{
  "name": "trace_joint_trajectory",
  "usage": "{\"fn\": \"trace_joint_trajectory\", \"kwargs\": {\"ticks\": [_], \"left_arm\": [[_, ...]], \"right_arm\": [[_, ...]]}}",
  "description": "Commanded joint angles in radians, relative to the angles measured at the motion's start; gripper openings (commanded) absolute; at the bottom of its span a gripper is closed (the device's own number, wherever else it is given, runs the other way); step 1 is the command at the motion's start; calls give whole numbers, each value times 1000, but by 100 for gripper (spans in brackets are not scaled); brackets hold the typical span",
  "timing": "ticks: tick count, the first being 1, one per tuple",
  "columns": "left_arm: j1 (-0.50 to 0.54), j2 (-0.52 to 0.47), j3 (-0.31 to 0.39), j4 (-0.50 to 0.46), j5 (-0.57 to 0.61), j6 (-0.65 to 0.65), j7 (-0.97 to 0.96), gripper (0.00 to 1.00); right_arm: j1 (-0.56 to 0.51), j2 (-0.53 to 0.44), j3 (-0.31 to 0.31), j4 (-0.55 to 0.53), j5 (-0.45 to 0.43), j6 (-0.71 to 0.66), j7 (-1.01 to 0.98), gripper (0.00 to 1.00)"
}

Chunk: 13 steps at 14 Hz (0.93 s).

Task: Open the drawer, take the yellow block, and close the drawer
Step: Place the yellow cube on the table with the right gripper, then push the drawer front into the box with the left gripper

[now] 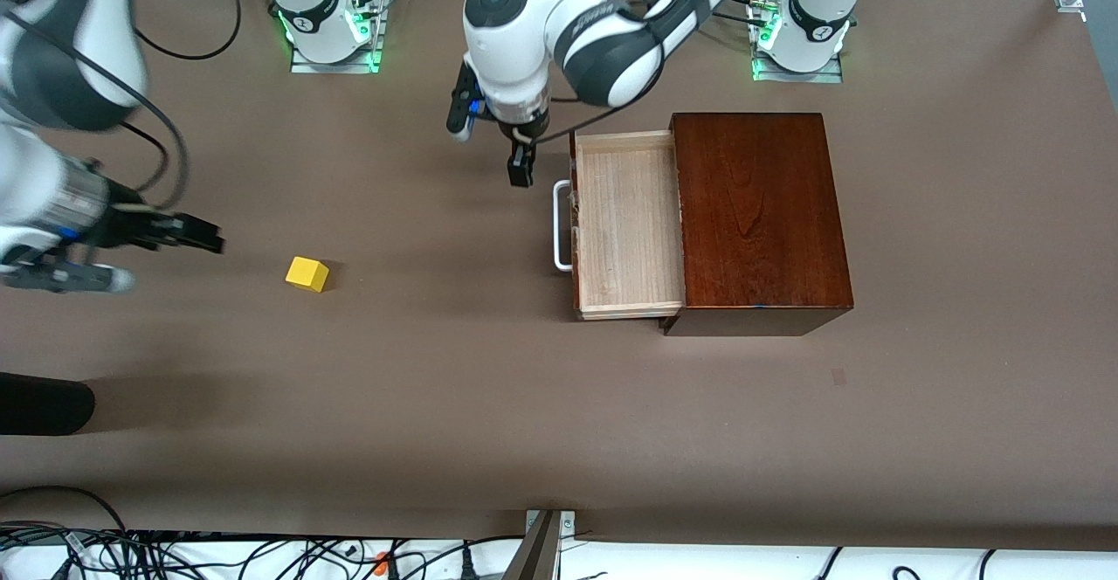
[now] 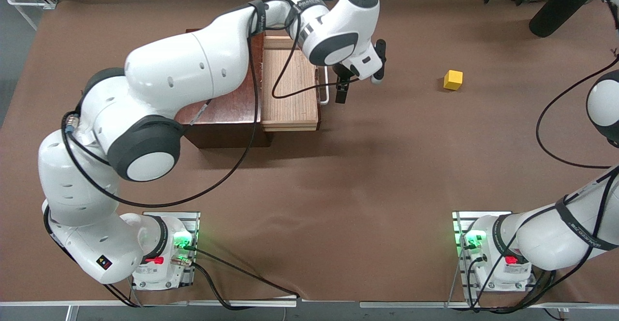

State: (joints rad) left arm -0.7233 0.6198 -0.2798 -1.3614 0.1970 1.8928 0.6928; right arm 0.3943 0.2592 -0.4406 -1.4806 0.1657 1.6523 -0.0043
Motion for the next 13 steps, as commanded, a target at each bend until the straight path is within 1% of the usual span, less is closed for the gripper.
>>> {"fn": "trace_joint_trajectory", "kwargs": {"ticks": [1,2,3,4,6,7,8,10,13], "left_arm": [[-16,57,19,42,45,5,8,100],[-16,61,22,42,56,15,8,100],[-15,64,22,38,77,15,8,100],[-13,77,22,38,93,15,8,100],[-10,81,27,36,111,14,8,100],[-5,81,36,38,114,14,10,100],[-4,81,45,36,114,14,11,100],[-4,80,59,36,114,5,8,100],[-4,78,77,27,114,-30,8,100]], "right_arm": [[-3,17,-17,77,-2,-100,-31,100],[0,6,-17,77,-9,-101,-29,100],[-12,-35,-3,56,-35,-100,-22,100],[-59,-69,52,12,-69,-92,-20,100],[-242,-145,263,-77,-124,-59,-19,100],[-320,-185,352,-133,-150,-14,-19,100],[-371,-214,383,-188,-152,29,-19,100],[-396,-254,414,-274,-150,90,-19,100],[-419,-261,422,-259,-152,58,-36,100]]}}
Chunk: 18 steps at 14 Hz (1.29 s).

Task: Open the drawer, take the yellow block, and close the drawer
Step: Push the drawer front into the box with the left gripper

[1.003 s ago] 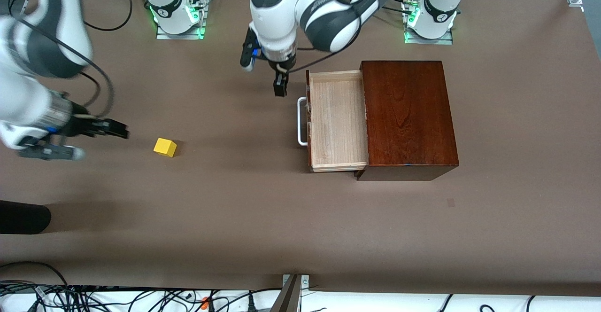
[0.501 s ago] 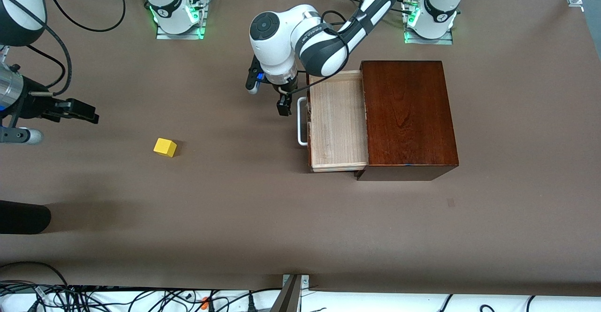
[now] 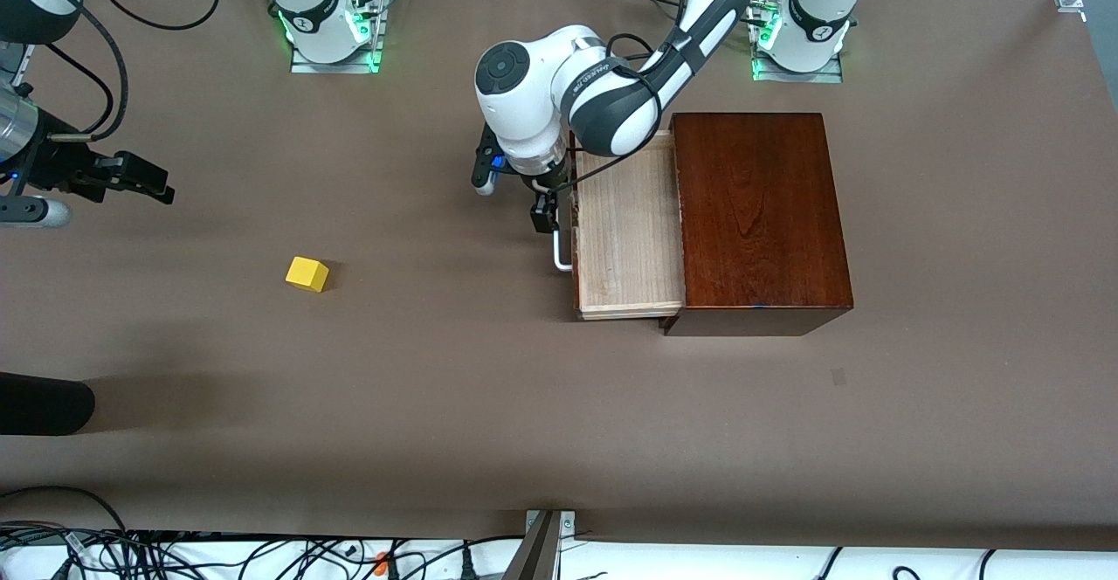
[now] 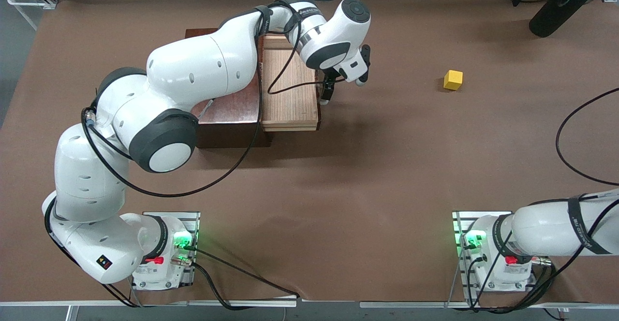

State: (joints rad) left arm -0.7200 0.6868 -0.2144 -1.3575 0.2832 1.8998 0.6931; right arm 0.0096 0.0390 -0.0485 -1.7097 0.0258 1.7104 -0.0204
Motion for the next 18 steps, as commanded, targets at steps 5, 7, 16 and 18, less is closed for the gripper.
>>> {"fn": "trace_joint_trajectory", "kwargs": {"ticks": [5,7,16,18], "left_arm": [[-3,2,15,23,30,-116,8,100],[7,-6,15,23,30,-154,8,100],[60,-52,17,-17,60,-225,14,100],[67,-53,17,-40,67,-225,19,100]], "right_arm": [[-59,-41,47,28,-10,-43,-21,100],[-54,-28,48,58,0,-60,-19,100],[-57,-7,42,61,3,-78,-16,100],[-57,-7,42,61,3,-78,-16,100]]}}
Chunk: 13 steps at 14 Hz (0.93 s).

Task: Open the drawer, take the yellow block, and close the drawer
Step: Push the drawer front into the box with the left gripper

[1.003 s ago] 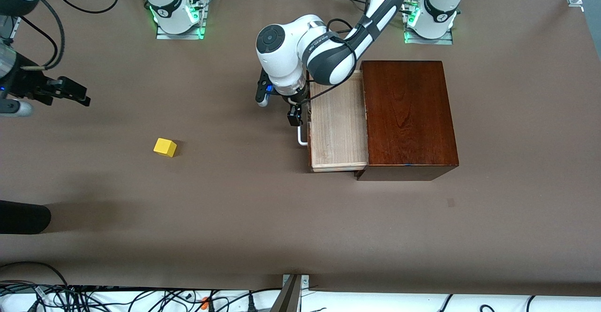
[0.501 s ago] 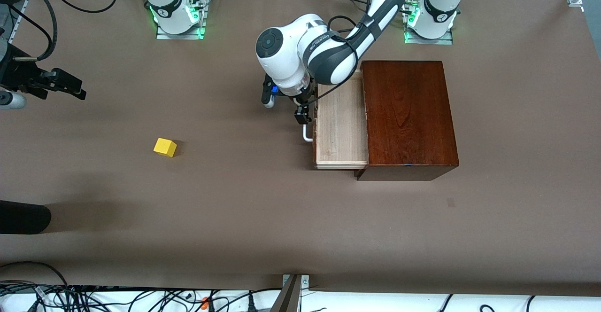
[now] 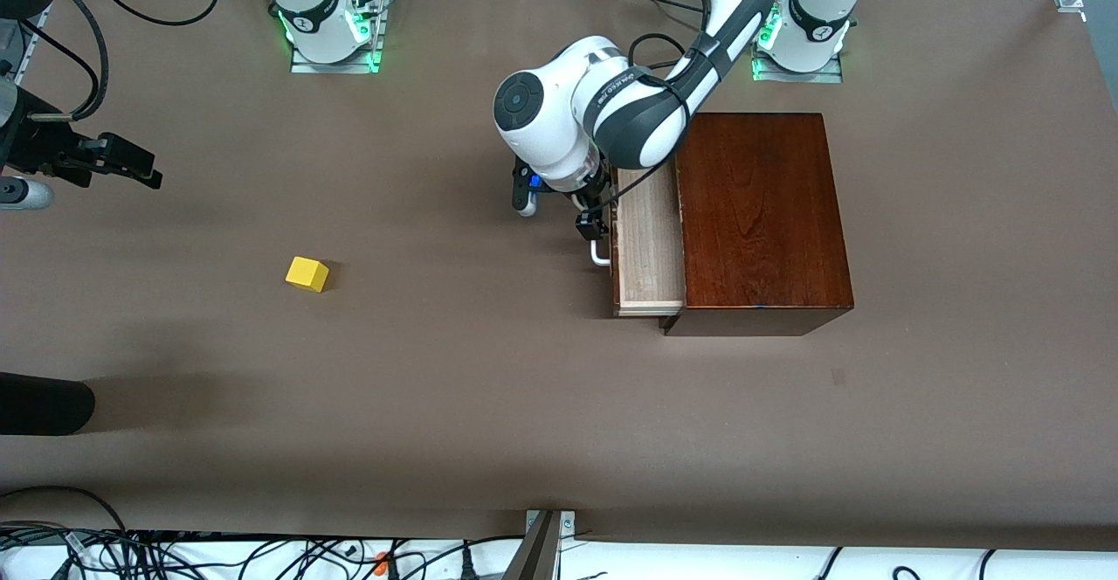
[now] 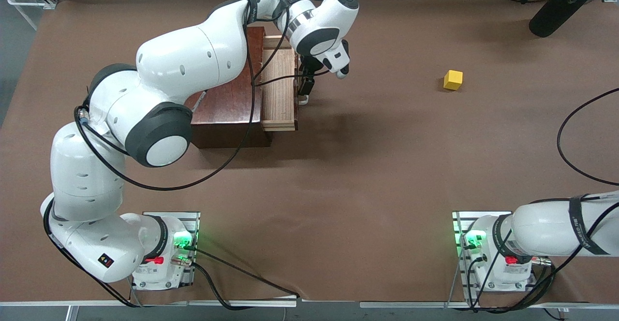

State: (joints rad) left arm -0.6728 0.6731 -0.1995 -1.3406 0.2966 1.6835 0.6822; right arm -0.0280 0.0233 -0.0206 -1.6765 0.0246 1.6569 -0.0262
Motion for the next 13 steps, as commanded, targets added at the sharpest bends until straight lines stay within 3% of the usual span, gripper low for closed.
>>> {"fn": "trace_joint_trajectory", "kwargs": {"ticks": [1,10,13], "left_arm": [[24,-41,2,-69,53,-8,30,100],[64,-118,0,-204,91,-5,33,100],[122,-132,-4,-235,95,-5,34,100]], "right_arm": [[-20,9,14,27,5,-26,-11,100],[-20,9,14,27,5,-25,-11,100],[-20,9,14,27,6,-25,-11,100]]}}
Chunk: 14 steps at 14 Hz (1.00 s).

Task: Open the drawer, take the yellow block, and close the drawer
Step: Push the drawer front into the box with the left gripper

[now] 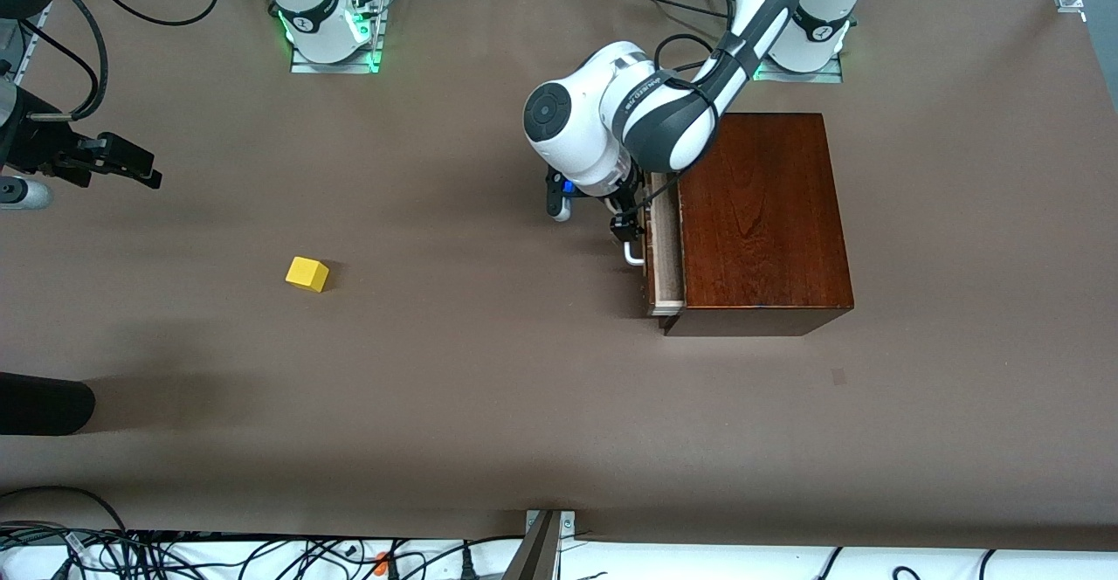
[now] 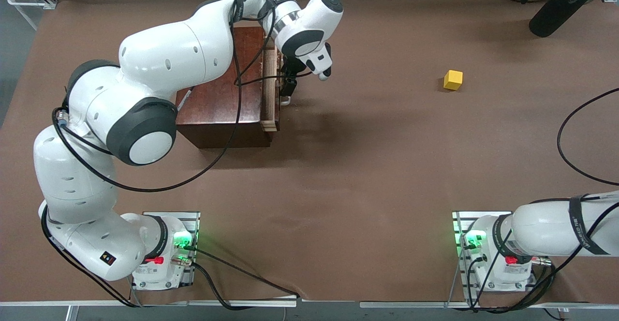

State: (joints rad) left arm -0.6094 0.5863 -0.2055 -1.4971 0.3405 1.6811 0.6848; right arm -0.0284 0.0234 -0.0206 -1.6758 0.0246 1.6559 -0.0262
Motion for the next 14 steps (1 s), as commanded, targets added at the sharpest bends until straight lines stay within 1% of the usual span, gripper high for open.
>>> {"fn": "trace_joint_trajectory", "kwargs": {"ticks": [1,5,7,9,11,12,14], "left_arm": [[74,-48,-2,-93,51,-6,33,100],[108,-59,-5,-115,51,-3,32,100],[97,-57,-5,-108,51,6,13,100],[86,-54,-9,-75,35,8,-58,100],[51,-51,-18,-14,32,6,-154,100],[33,-46,-18,21,14,6,-204,100],[14,-45,-18,89,-61,2,-330,100]], "right_arm": [[-19,9,14,27,6,-24,-11,100],[-19,9,14,27,8,-25,-11,100],[-19,9,14,25,8,-25,-11,100],[-19,9,14,25,8,-25,-11,100],[-19,9,14,27,8,-27,-11,100],[-19,9,14,25,8,-27,-11,100],[-19,9,14,25,8,-27,-11,100]]}}
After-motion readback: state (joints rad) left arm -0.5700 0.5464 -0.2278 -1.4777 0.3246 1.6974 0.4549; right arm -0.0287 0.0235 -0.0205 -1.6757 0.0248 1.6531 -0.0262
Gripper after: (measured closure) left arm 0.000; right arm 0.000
